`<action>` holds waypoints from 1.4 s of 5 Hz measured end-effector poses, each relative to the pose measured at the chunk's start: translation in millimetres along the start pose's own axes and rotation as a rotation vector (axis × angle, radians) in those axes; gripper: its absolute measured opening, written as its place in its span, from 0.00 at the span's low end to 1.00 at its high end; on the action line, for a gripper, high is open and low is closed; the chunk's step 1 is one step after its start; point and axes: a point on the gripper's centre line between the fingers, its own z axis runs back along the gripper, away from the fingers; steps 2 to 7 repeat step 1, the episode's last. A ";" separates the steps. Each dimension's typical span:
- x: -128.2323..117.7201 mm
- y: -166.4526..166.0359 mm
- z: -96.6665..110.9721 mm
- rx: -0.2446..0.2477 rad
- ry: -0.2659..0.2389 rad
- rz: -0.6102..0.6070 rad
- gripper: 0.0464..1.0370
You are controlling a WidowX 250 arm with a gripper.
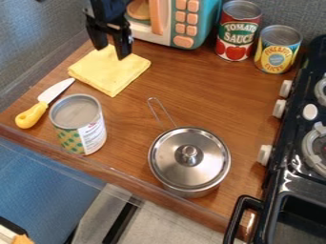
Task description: Moved the yellow cloth to the left side of the table
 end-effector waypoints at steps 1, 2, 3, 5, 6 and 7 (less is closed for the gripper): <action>-7.0 1.9 7.1 0.039 0.023 0.027 0.96; -7.0 1.9 7.1 0.039 0.023 0.027 0.96; -7.0 1.9 7.1 0.039 0.023 0.027 0.96; -7.0 1.9 7.1 0.039 0.023 0.027 0.96; -7.0 1.9 7.1 0.039 0.023 0.027 0.96; -7.0 1.9 7.1 0.039 0.023 0.027 0.96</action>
